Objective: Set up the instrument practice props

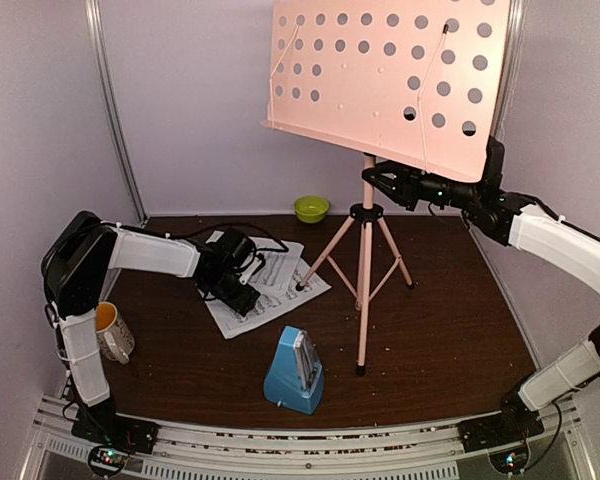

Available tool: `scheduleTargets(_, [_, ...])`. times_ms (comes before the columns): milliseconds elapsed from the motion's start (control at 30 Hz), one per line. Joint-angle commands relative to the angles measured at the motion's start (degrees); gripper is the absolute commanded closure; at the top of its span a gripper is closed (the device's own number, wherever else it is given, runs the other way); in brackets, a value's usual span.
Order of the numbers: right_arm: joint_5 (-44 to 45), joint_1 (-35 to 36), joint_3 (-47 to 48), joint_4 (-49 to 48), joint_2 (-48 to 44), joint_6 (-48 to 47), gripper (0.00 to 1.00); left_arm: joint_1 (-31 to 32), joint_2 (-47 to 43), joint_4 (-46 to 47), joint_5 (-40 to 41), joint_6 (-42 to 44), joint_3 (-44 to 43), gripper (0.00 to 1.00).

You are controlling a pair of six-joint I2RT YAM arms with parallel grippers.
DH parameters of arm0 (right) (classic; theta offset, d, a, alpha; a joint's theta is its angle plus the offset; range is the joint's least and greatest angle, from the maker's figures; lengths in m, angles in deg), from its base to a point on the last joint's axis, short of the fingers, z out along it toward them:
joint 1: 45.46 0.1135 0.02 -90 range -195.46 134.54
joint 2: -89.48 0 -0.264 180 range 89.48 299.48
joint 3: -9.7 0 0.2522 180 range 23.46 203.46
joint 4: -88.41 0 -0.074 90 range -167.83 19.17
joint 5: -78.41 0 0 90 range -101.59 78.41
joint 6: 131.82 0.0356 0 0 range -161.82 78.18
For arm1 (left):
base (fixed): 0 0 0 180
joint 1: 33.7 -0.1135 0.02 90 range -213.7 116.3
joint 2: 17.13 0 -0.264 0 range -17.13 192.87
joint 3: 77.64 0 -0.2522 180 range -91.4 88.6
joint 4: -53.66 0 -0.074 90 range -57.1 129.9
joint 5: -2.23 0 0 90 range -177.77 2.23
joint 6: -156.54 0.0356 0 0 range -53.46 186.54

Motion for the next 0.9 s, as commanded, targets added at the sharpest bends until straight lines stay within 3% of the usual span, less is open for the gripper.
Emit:
scheduleTargets(0, [1.3,-0.4,7.2,-12.5,-5.9,1.6,1.00,-2.3,-0.4,-3.1,1.0,-2.9,3.3,0.30])
scheduleTargets(467, [3.6,-1.5,7.5,-10.6,-5.7,-1.9,1.00,-10.3,-4.3,-7.7,4.0,-11.2,9.7,0.34])
scheduleTargets(667, [4.1,-4.3,7.6,-11.4,-6.5,-1.4,1.00,-10.3,-8.9,-3.2,0.0,-8.1,9.6,0.34])
scheduleTargets(867, [1.5,-4.8,6.3,-15.3,-5.3,1.8,1.00,-7.9,-12.2,0.2,-2.8,-3.5,4.3,0.34])
